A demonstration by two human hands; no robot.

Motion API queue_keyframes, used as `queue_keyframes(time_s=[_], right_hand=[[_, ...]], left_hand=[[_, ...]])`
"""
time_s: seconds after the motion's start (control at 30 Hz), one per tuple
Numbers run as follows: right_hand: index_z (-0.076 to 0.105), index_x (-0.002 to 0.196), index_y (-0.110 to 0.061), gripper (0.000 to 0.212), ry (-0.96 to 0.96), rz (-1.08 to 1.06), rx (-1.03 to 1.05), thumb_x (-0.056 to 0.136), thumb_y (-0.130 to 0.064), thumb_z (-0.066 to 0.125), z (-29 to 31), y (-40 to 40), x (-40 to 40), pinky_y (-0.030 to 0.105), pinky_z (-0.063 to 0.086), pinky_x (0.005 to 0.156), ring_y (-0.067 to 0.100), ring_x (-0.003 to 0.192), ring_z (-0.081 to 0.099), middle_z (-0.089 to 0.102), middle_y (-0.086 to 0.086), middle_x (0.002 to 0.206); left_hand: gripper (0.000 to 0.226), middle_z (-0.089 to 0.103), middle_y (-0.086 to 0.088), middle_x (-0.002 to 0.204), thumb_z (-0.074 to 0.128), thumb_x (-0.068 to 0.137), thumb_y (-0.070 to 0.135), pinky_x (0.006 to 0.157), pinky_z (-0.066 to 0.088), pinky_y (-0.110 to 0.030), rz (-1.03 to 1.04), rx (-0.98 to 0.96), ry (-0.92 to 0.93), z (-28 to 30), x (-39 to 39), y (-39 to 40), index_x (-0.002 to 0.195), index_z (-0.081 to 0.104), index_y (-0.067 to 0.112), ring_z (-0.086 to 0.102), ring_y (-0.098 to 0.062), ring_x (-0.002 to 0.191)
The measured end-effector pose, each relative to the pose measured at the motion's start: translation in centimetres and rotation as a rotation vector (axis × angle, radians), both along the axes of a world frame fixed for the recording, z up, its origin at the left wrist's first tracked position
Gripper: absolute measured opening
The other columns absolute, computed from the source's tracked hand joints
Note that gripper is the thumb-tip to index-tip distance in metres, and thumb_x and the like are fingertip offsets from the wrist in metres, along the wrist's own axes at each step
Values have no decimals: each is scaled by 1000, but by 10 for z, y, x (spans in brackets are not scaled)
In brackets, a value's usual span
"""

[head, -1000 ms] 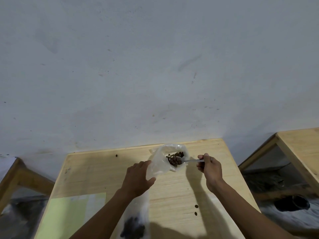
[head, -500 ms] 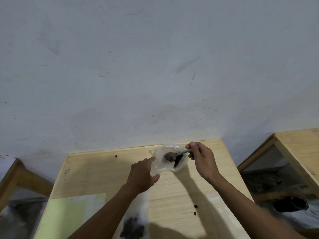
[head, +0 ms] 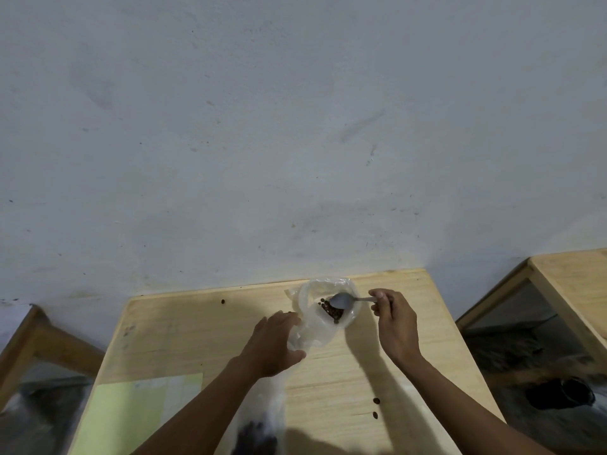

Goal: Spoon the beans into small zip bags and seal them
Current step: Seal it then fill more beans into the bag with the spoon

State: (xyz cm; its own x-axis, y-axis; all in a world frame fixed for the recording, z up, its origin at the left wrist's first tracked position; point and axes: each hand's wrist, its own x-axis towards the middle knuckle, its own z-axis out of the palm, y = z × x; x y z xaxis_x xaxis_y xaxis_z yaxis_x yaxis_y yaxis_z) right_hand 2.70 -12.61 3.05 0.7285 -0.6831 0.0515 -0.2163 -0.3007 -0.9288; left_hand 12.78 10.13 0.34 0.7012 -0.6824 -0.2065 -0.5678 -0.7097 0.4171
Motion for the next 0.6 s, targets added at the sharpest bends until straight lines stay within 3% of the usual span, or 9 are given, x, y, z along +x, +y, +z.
queue_keyframes(time_s=[0.07, 0.13, 0.27, 0.37, 0.5, 0.6], right_hand=[[68, 102, -23, 25, 2, -33, 17, 103, -18, 43, -11, 4, 0, 14, 49, 74, 6, 78, 66, 65, 0, 102], [69, 108, -18, 26, -6, -80, 11, 103, -17, 43, -20, 6, 1, 11, 46, 73, 8, 80, 66, 64, 1, 101], [68, 105, -21, 26, 32, -135, 60, 103, -18, 42, -38, 14, 2, 31, 50, 79, 17, 83, 66, 63, 1, 100], [67, 103, -19, 27, 63, -193, 190, 104, -21, 40, -48, 19, -2, 33, 51, 80, 19, 80, 66, 67, 4, 99], [68, 98, -9, 34, 139, -230, 350, 104, -23, 38, -57, 19, -3, 45, 52, 83, 22, 73, 63, 67, 9, 83], [68, 90, -8, 37, 171, -219, 439, 105, -23, 37, -53, 19, -1, 45, 52, 81, 23, 73, 60, 65, 9, 77]], left_hand=[[67, 33, 7, 153, 65, 81, 48, 115, 21, -36, -48, 19, 20, -1, 1, -5, 138, 42, 24, 23, -19, 144], [67, 24, 7, 158, 65, 80, 49, 117, 19, -39, -60, 27, 37, -3, 2, -9, 139, 41, 25, 15, -21, 148], [68, 20, 7, 159, 65, 79, 50, 118, 19, -43, -93, 30, 42, -10, -1, -15, 139, 41, 27, 13, -22, 149], [67, 17, 8, 160, 65, 80, 47, 119, 15, -41, -108, 29, 51, -11, -7, -17, 139, 41, 26, 9, -20, 149], [67, 16, 7, 161, 64, 80, 48, 119, 16, -43, -116, 11, 54, -10, -12, -20, 139, 42, 26, 8, -21, 150], [67, 15, 7, 161, 64, 79, 48, 119, 16, -42, -124, 10, 48, -10, -14, -21, 139, 42, 26, 7, -22, 150]])
